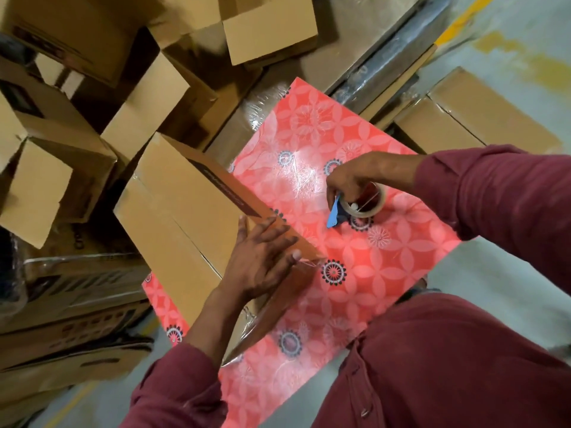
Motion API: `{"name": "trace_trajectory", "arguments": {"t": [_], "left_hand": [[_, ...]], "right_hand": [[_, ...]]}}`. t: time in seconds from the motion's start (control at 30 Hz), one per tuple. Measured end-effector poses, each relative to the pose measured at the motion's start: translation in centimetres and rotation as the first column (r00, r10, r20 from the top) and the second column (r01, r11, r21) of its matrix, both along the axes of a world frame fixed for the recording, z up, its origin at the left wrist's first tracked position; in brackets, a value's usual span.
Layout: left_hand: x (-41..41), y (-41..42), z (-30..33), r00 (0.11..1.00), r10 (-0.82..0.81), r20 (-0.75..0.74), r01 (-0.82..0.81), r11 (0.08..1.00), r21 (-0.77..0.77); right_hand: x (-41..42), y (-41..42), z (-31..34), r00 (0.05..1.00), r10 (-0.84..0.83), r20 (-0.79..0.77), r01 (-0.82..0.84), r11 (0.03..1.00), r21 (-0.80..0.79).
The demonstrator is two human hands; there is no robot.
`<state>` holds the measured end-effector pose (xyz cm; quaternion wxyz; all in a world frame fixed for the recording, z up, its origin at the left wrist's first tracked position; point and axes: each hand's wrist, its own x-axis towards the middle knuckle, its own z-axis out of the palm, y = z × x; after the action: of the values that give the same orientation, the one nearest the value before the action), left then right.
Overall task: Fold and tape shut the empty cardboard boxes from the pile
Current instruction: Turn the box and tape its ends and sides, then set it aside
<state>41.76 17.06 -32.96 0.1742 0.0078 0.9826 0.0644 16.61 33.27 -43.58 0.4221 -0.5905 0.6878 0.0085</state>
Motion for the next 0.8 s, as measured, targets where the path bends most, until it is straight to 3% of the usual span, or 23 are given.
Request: {"name": "trace_trajectory", "arguments": {"t": [0.1, 0.27, 0.33, 0.4, 0.47, 0.7, 0.8], "left_hand": [[0.2, 0.3, -0.4, 0.998, 0.034, -0.052, -0.032, 0.999, 0.044], [0.6, 0.5, -1.8, 0.987, 0.060, -0.149, -0.054, 0.997, 0.048], [0.9, 0.3, -2.4, 0.979, 0.058, -0.196, -0.048, 0.997, 0.060], [1.1, 0.1, -3.1, 0.971, 0.077, -0.228, -0.058, 0.994, 0.092], [1.2, 0.0, -3.5, 0.963, 0.087, -0.256, -0.058, 0.991, 0.117], [1.0, -0.2, -4.2, 0.958, 0.093, -0.272, -0.064, 0.992, 0.113], [0.8, -0.3, -4.5, 0.959, 0.090, -0.269, -0.076, 0.995, 0.061]], "right_hand": [[1.0, -0.2, 0.4, 0.984, -0.135, -0.119, 0.137, 0.991, 0.012], [5.8, 3.6, 2.0, 0.920, -0.311, -0.240, 0.247, 0.933, -0.262], [9.2, 4.7, 2.2, 0.879, -0.477, -0.001, 0.440, 0.811, -0.386], [13.4, 5.3, 2.2, 0.740, -0.580, 0.342, 0.673, 0.618, -0.407], [17.7, 5.5, 2.0, 0.616, -0.603, 0.507, 0.788, 0.477, -0.390], [27.6, 1.0, -0.1, 0.322, -0.640, 0.698, 0.927, 0.063, -0.370], [30.9, -1.1, -1.2, 0.345, -0.662, 0.666, 0.895, 0.018, -0.446]]}}
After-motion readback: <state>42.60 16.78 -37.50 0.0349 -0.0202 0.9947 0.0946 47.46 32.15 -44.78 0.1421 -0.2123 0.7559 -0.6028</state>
